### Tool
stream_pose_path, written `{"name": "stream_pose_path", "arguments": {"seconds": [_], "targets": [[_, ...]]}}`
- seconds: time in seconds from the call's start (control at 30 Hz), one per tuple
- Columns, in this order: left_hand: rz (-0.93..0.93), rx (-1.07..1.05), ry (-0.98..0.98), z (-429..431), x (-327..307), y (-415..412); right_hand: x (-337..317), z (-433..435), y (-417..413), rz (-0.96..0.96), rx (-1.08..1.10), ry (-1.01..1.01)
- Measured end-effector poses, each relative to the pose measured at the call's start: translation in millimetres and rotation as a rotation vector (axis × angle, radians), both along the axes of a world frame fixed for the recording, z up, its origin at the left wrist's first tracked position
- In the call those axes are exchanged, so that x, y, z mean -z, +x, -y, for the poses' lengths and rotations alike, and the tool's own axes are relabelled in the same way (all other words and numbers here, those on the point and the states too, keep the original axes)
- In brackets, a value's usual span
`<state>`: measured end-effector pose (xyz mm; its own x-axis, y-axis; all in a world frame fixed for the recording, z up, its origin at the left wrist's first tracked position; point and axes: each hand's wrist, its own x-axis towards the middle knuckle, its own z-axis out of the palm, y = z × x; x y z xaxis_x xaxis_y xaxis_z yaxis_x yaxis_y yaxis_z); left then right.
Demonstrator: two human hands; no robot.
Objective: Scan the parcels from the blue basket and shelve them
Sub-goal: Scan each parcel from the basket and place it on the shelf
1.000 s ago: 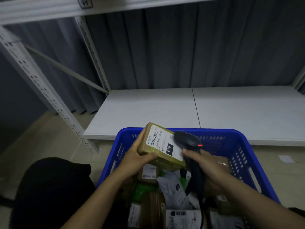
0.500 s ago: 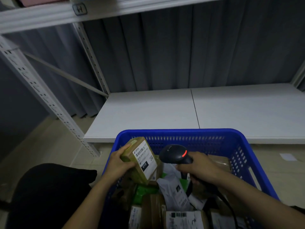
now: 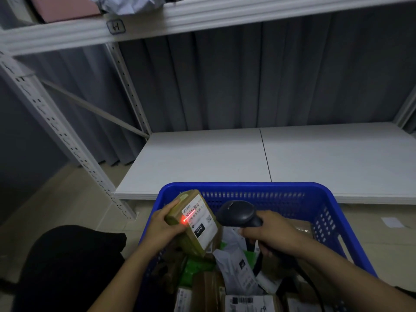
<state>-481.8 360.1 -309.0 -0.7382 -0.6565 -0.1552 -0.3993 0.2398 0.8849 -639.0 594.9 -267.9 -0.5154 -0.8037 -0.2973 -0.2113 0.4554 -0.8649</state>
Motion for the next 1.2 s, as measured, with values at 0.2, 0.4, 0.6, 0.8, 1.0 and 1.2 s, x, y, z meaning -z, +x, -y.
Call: {"name": "stream_pose_path", "arguments": {"seconds": [0.2, 0.4, 0.6, 0.8, 1.0, 1.2], "targets": [[-0.125, -0.025, 0.113, -14, -23, -7, -8, -14, -3, 0.044, 0.179, -0.109], [-0.313, 0.021, 0.200, -39, -70, -50, -35, -40, -12, 0.206, 0.530, -0.382], [-0.439, 0.159, 0.092, -87, -147, -99, -90, -59, -19, 0.106, 0.702, -0.624], [-0.361, 0.486, -0.135, -109, -219, -118, -160, -85, -33, 0.066, 0.819, -0.816], [-0.411, 0.615, -0.262, -113, -283, -131, -220, -108, -40, -0.015, 0.874, -0.893], [-0.479, 0.669, -0.265, -106, -337, -143, -269, -116, -44, -0.062, 0.851, -0.986]]}}
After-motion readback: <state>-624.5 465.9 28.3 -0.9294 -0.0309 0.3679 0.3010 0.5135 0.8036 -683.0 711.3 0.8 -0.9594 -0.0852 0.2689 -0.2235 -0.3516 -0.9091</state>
